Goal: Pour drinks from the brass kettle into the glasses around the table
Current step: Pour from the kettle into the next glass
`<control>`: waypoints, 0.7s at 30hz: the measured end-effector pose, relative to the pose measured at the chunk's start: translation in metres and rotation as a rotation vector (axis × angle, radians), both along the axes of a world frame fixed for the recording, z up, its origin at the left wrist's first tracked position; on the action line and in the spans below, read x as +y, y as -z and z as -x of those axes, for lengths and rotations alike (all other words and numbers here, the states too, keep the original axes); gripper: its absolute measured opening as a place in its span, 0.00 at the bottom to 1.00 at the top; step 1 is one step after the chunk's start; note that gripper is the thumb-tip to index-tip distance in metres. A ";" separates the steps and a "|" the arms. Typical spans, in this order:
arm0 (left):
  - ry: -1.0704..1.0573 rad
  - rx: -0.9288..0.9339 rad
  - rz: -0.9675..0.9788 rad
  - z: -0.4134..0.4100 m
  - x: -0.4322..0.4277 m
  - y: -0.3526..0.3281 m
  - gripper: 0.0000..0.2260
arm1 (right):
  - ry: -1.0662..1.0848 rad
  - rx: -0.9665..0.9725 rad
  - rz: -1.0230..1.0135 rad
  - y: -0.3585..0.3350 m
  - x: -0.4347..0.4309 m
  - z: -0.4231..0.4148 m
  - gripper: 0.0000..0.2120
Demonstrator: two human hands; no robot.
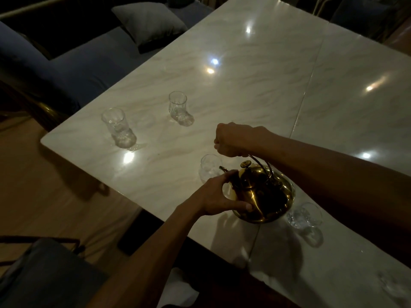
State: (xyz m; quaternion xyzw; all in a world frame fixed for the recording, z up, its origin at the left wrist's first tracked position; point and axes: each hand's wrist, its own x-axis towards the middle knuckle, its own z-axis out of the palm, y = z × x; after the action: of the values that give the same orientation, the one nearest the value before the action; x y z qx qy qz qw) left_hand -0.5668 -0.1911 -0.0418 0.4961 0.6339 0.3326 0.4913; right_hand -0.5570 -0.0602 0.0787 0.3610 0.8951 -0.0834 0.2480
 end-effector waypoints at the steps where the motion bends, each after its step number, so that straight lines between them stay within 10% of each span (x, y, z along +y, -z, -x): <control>1: -0.002 0.002 -0.005 0.000 0.000 0.000 0.46 | -0.006 -0.004 -0.003 -0.002 0.000 0.000 0.09; 21: -0.004 0.044 -0.063 -0.004 0.002 -0.024 0.46 | 0.008 0.040 -0.025 -0.028 0.006 -0.007 0.12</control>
State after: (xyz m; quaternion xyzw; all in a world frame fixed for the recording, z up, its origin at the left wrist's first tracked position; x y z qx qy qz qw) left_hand -0.5631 -0.1888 -0.0173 0.5174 0.6346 0.3422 0.4609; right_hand -0.5501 -0.0544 0.1064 0.3660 0.8993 -0.0804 0.2253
